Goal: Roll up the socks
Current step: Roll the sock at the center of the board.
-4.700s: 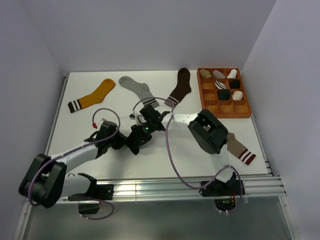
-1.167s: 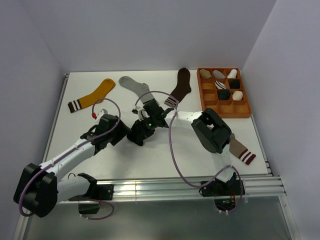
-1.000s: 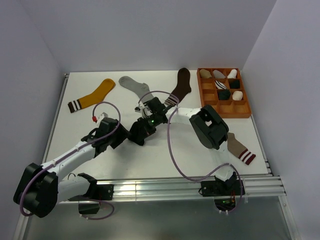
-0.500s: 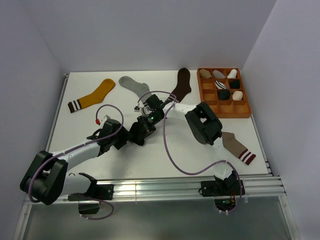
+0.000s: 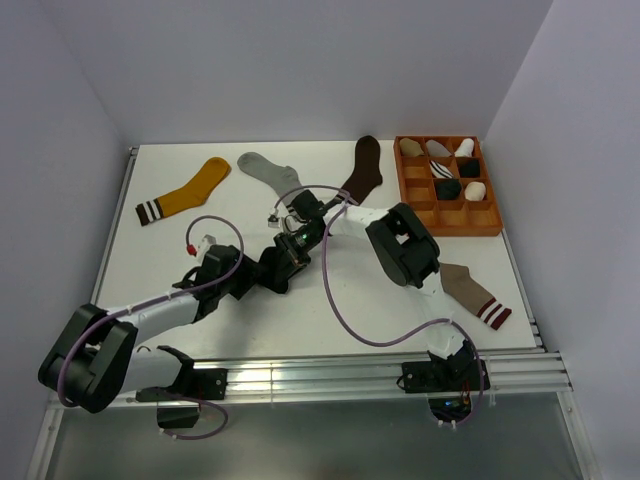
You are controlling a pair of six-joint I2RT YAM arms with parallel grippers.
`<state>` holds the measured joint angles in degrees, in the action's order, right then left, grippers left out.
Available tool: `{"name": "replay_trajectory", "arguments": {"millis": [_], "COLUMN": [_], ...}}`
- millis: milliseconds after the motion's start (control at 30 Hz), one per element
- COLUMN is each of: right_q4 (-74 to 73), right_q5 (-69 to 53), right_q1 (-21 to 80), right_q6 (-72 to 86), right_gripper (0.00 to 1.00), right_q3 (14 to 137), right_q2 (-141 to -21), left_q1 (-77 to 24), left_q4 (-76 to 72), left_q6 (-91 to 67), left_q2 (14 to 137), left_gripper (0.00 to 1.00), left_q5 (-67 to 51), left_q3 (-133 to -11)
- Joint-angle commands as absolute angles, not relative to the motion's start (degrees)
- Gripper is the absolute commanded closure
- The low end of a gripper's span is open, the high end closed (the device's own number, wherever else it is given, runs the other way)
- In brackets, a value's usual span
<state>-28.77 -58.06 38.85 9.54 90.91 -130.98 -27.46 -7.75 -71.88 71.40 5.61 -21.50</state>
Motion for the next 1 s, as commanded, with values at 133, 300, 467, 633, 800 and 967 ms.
{"name": "replay_trajectory", "arguments": {"millis": [133,300,467,633,800,967], "right_q4": [-30.85,-25.77,-19.08,-13.63,-7.57,-4.14], "right_q5": [-54.14,-52.56,-47.65,-37.12,-28.05,-14.46], "right_q1": [39.81,39.90,39.90,41.21,43.50,46.84], "right_q6": [9.31,10.63,12.13,12.48,13.80,14.06], "right_gripper": [1.00,1.00,0.85,0.62,0.52,0.46], "right_q3": [89.47,84.75,77.53,69.62,63.21,60.12], "right_q2": [-132.98,-129.65,-122.71,-113.83,-107.24,-100.12], "left_q1": [-27.42,-27.42,-27.42,-27.42,-28.83,-29.27], "left_q4": [-9.06,-4.32,-0.09,4.29,6.50,6.68], "left_q6": [-72.77,-72.78,-69.26,-63.12,-58.81,-57.13], "left_q2": [74.88,78.74,80.51,81.82,82.53,84.28], "left_gripper": [0.45,0.71,0.86,0.94,0.94,0.94], "left_q5": [6.51,5.98,6.06,5.98,6.33,4.75], "left_q3": [-22.06,-23.38,-25.66,-29.17,-33.39,-35.33]}}
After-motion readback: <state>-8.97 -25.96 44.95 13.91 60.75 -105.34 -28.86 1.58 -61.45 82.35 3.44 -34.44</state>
